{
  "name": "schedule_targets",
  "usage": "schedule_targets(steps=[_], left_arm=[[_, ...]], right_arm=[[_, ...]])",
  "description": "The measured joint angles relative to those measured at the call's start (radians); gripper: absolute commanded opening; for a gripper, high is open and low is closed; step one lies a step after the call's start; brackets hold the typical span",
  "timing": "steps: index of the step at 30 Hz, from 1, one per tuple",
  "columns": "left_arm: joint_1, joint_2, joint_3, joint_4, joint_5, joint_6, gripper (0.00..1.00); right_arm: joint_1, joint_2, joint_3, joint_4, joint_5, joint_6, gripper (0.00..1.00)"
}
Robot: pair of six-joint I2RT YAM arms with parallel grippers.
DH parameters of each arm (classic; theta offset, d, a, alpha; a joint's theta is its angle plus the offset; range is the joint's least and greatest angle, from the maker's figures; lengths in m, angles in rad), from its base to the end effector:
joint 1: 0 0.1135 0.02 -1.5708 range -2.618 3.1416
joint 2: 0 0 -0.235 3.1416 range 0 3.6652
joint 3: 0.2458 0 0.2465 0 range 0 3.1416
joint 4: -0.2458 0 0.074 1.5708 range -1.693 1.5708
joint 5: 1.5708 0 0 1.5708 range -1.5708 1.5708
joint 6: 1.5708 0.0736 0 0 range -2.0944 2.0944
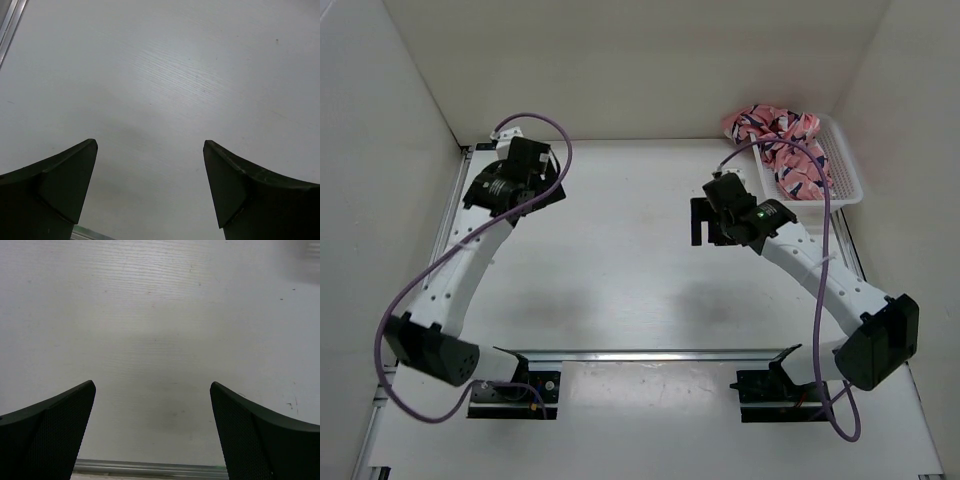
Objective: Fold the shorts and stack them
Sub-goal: Grab the shorts from the pile
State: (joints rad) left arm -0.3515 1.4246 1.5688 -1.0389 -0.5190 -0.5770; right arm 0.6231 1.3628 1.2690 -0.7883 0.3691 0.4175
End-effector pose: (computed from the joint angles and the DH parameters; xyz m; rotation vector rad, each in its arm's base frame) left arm 0.2943 -0.0690 0.3321 -0.4745 2.2731 0.1849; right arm 0.2638 0.1569 0.2706 -0.0854 2.3735 0.0387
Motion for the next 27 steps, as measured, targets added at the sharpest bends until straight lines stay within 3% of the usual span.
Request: schedule_targets(steps=[10,15,18,22,27], left_arm=[[0.001,-0.261,-0.138,0.029,0.042,0.043,0.99],[0.026,-0.297,-0.166,0.056,0.107,0.076,0.99],[0.056,-0.276,-0.156,0.048,0.179,0.084,0.99],[0.062,-0.217,-0.132,0.041,0.256,0.089,0.99],[0.062,-0.177,-0.132,0.026,0.311,0.087,0.99]], right_arm=[[0.019,-0.065,-0.022,0.0,0.081,0.116,1.0],[-0.011,-0.081,0.003,-0.019,0.103,0.153,1.0],[-0.09,-0.069,0.069,-0.026,0.127,0.149,1.0],[-0.298,0.013,0.228,-0.024,0.118,0.112,1.0],[-0.589,0.266,0.445,0.006,0.011,0.08,0.85]])
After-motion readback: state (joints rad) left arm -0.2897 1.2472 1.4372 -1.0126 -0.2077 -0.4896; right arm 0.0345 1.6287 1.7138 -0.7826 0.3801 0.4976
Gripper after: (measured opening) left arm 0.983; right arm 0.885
